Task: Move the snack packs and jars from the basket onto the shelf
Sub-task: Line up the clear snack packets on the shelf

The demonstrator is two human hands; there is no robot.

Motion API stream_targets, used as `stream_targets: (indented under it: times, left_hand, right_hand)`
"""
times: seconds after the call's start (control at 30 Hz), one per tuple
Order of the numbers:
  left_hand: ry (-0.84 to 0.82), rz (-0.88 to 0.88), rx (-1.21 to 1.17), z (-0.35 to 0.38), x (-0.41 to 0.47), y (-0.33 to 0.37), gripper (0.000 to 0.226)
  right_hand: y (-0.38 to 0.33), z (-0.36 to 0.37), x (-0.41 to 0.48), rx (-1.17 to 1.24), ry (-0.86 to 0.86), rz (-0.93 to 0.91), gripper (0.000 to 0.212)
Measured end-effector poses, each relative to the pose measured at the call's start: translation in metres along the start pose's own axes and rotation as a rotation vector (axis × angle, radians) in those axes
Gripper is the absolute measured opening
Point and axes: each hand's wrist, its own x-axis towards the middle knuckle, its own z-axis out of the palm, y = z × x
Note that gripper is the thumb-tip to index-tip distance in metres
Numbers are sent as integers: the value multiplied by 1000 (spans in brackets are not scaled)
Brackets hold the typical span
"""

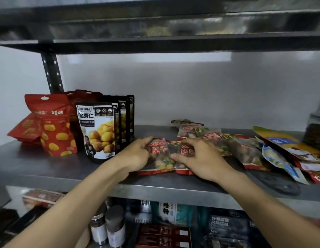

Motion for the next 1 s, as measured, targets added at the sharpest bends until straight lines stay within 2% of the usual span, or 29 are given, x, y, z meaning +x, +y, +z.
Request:
stream_targets:
  times: [0.3, 0.4, 0.5, 0.6, 0.7, 0.9, 1.0]
  left_hand:
    - [-8, 2, -11, -10, -2, -6, 57]
    - [16, 16, 4, -10, 2, -6, 48]
    - [56, 29, 149, -8, -2, 1, 39]
    - [161, 68, 383, -9, -8, 13, 44]
    - [194, 100, 459, -10, -7, 25, 50]
    - [104, 188, 349, -13, 22, 60, 52]
    - [48, 162, 253, -11, 46, 78, 53]
  right_hand:
    - [-9, 6, 1, 56, -18, -24, 65]
    - [-9, 6, 1, 54, -25, -25, 66]
    - [-7, -1, 5, 35, -20, -16, 71]
    - [-2, -18, 14, 51, 43, 13, 68]
    - [2, -38, 27, -1, 74, 34, 64]
    - [21, -70, 59, -114, 12, 127, 68]
    - [33, -82, 72, -139, -54, 201, 73]
